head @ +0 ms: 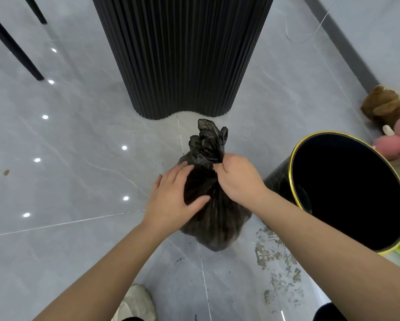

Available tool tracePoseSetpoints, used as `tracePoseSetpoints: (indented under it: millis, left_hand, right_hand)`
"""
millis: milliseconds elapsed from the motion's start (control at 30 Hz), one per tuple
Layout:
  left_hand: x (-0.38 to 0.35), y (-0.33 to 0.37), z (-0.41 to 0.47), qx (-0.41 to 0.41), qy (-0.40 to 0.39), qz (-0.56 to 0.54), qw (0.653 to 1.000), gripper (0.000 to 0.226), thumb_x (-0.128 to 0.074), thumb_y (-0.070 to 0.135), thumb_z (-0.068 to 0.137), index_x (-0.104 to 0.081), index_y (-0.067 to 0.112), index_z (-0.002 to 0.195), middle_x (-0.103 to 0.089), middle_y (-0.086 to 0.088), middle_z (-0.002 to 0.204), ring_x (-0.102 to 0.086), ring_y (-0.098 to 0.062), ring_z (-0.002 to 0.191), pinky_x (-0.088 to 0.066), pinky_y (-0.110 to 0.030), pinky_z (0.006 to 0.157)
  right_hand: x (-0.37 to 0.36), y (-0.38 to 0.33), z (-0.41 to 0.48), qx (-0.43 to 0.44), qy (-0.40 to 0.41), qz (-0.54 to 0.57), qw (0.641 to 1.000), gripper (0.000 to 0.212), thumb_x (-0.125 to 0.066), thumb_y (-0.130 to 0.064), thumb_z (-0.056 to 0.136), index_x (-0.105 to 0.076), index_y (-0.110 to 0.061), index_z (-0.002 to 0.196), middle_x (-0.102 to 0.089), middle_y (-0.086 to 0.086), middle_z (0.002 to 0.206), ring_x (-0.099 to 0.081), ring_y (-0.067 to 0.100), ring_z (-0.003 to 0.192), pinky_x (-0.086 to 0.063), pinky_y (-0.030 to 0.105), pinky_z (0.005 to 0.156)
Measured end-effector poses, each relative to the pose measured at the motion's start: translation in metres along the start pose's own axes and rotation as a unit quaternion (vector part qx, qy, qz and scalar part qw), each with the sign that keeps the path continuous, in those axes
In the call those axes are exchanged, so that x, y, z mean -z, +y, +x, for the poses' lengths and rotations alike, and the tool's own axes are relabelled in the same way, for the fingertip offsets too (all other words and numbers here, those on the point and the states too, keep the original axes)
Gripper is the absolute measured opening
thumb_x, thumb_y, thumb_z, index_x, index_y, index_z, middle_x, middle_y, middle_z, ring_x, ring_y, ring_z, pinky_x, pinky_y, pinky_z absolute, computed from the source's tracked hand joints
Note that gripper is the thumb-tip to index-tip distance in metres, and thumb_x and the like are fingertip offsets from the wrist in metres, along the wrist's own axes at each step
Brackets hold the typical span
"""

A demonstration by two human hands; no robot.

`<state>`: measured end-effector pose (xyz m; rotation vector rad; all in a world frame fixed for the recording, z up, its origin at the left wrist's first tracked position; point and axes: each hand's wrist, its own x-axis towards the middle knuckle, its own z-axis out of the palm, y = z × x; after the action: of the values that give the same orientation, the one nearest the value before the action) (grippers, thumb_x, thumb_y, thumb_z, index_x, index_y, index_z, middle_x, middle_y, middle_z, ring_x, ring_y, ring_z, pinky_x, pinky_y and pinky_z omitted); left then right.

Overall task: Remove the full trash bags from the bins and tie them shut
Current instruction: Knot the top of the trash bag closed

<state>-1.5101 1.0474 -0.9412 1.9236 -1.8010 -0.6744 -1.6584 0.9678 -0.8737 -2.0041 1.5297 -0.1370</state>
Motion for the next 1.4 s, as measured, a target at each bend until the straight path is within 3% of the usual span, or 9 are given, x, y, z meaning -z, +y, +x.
tracePoseSetpoints:
  millis: [133, 267, 433, 567, 733, 867, 1100, 1267, 1400]
  left_hand:
    - [-0.005, -0.003, -0.001, -0.007, 0.033, 0.034, 0.999, 0.058, -0.056, 0.014, 0.084, -0.04, 0.019, 0.139, -0.038, -0.001, 0.148, -0.037, -0.021, 0.135, -0.033, -0.048, 0.109]
    - [-0.002, 0.0, -0.003, 0.008, -0.001, 0.006, 1.0, 0.06, -0.047, 0.047, 0.089, -0.036, 0.021, 0.142, -0.034, 0.002, 0.151, -0.031, -0.017, 0.139, -0.028, -0.043, 0.113]
    - [-0.003, -0.005, -0.003, 0.025, 0.012, 0.026, 0.999, 0.057, -0.052, 0.017, 0.09, -0.034, 0.017, 0.144, -0.034, -0.003, 0.151, -0.037, -0.024, 0.135, -0.034, -0.04, 0.11]
    - [0.001, 0.001, -0.004, 0.013, -0.012, -0.014, 1.0, 0.069, -0.05, 0.053, 0.087, -0.029, 0.022, 0.145, -0.031, 0.002, 0.153, -0.029, -0.016, 0.14, -0.029, -0.039, 0.114]
    - [0.002, 0.002, 0.001, 0.022, 0.042, 0.003, 0.999, 0.056, -0.051, 0.021, 0.09, -0.034, 0.016, 0.143, -0.036, -0.003, 0.15, -0.036, -0.023, 0.135, -0.032, -0.042, 0.111]
    - [0.0, 0.006, -0.002, 0.011, -0.002, 0.019, 1.0, 0.073, -0.051, 0.056, 0.084, -0.031, 0.02, 0.144, -0.034, 0.0, 0.151, -0.031, -0.019, 0.139, -0.03, -0.043, 0.112]
    - [-0.003, 0.003, -0.001, 0.035, 0.002, -0.024, 0.999, 0.06, -0.053, 0.038, 0.09, -0.033, 0.017, 0.143, -0.035, -0.001, 0.15, -0.034, -0.02, 0.136, -0.035, -0.042, 0.11]
    - [-0.005, 0.001, -0.001, 0.04, 0.021, 0.004, 0.999, 0.06, -0.054, 0.019, 0.09, -0.031, 0.015, 0.144, -0.029, -0.005, 0.153, -0.031, -0.024, 0.138, -0.04, -0.046, 0.105]
    - [-0.004, 0.0, -0.001, 0.037, 0.003, -0.027, 0.999, 0.065, -0.05, 0.048, 0.089, -0.03, 0.02, 0.144, -0.032, 0.001, 0.151, -0.03, -0.018, 0.138, -0.036, -0.041, 0.109]
  right_hand:
    - [0.002, 0.002, -0.001, -0.023, 0.021, -0.037, 0.999, 0.032, -0.037, -0.026, 0.096, -0.033, -0.02, 0.065, -0.055, 0.01, 0.081, -0.053, 0.036, 0.076, -0.046, 0.041, 0.07]
    - [0.001, 0.002, 0.001, 0.023, 0.045, 0.012, 0.999, 0.028, -0.039, -0.019, 0.097, -0.039, -0.016, 0.069, -0.049, 0.007, 0.084, -0.052, 0.027, 0.076, -0.042, 0.036, 0.069]
    - [0.004, 0.004, -0.002, -0.01, 0.048, 0.006, 0.999, 0.029, -0.038, -0.021, 0.097, -0.037, -0.017, 0.068, -0.048, 0.003, 0.071, -0.05, 0.031, 0.071, -0.038, 0.035, 0.064]
    - [0.007, 0.001, -0.005, -0.023, 0.063, -0.032, 0.997, 0.027, -0.036, -0.027, 0.097, -0.045, -0.01, 0.079, -0.056, 0.009, 0.08, -0.055, 0.037, 0.076, -0.047, 0.043, 0.071]
    - [-0.002, 0.002, -0.004, 0.045, 0.031, 0.005, 0.999, 0.021, -0.04, -0.015, 0.094, -0.052, -0.002, 0.082, -0.053, 0.013, 0.097, -0.054, 0.034, 0.087, -0.046, 0.045, 0.076]
    - [-0.001, 0.0, -0.006, 0.012, 0.024, -0.034, 0.999, 0.019, -0.039, -0.023, 0.096, -0.041, -0.015, 0.079, -0.057, 0.009, 0.083, -0.056, 0.037, 0.078, -0.048, 0.043, 0.069]
    - [-0.006, 0.01, -0.001, 0.06, 0.089, 0.049, 0.993, 0.015, -0.043, -0.007, 0.092, -0.057, -0.003, 0.095, -0.055, 0.01, 0.1, -0.054, 0.025, 0.093, -0.044, 0.035, 0.084]
    - [-0.005, 0.012, -0.004, 0.045, 0.044, 0.066, 0.996, 0.013, -0.042, -0.012, 0.094, -0.044, -0.017, 0.081, -0.055, 0.003, 0.073, -0.054, 0.026, 0.073, -0.042, 0.035, 0.066]
    - [-0.005, 0.013, -0.002, 0.046, 0.046, 0.011, 0.998, 0.014, -0.041, -0.017, 0.094, -0.047, -0.008, 0.085, -0.054, 0.005, 0.075, -0.052, 0.03, 0.074, -0.042, 0.038, 0.064]
